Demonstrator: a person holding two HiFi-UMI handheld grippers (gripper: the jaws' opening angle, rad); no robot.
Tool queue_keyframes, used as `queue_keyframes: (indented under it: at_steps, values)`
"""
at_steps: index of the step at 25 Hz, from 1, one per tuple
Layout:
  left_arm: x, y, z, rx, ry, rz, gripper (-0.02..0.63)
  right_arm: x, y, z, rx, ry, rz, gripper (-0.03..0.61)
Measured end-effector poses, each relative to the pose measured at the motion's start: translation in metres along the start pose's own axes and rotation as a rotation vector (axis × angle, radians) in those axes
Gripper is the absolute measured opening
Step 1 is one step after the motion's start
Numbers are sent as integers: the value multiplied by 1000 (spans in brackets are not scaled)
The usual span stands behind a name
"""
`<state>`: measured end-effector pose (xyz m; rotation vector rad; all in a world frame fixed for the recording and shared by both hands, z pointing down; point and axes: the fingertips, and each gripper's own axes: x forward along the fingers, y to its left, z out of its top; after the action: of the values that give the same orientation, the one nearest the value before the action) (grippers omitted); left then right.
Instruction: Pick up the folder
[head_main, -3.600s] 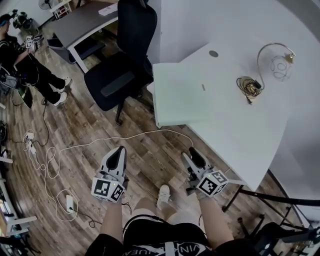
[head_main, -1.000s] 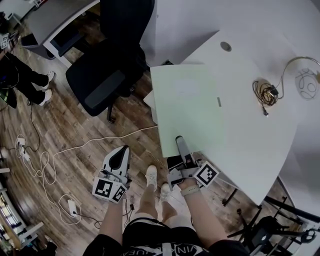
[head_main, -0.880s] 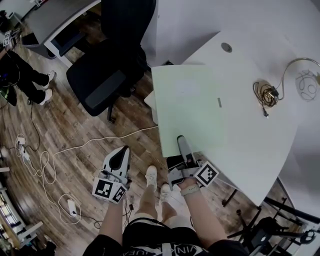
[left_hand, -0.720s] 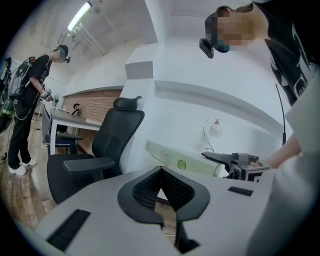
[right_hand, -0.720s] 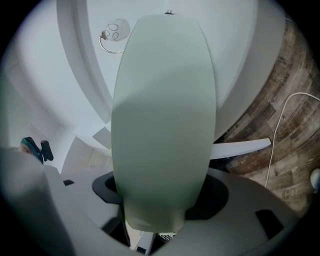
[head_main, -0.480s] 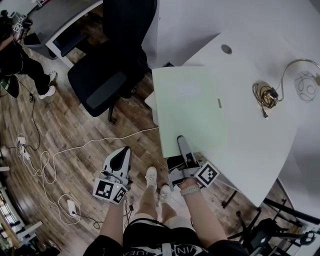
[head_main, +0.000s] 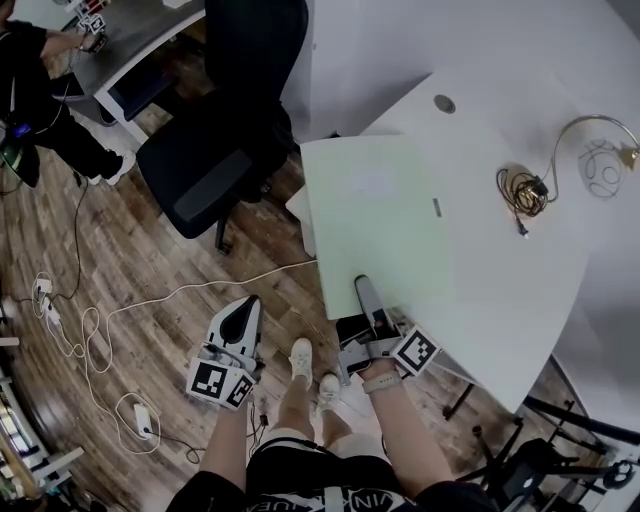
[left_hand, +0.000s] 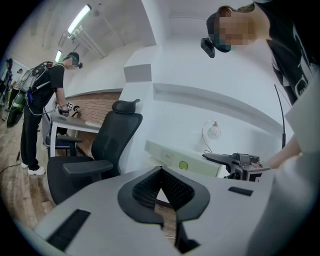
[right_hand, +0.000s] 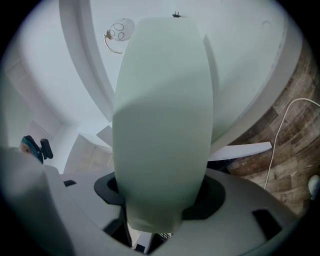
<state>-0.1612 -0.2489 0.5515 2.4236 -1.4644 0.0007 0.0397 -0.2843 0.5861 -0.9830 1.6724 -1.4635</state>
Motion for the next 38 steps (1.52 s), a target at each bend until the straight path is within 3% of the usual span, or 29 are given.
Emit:
queue_keyframes:
  at_steps: [17, 33, 37, 38]
  values:
    - [-17, -31, 23, 11, -42, -18, 12, -33, 36, 22, -135, 12, 10, 293]
    - [-29, -48, 47, 31, -83, -15, 12, -58, 72, 53, -341, 20, 1, 291]
    - [-31, -49, 54, 34, -87, -8, 12, -72, 67, 58, -348, 14, -97, 291]
    - [-32, -50, 56, 32, -87, -4, 12, -70, 74, 58, -366, 22, -60, 291]
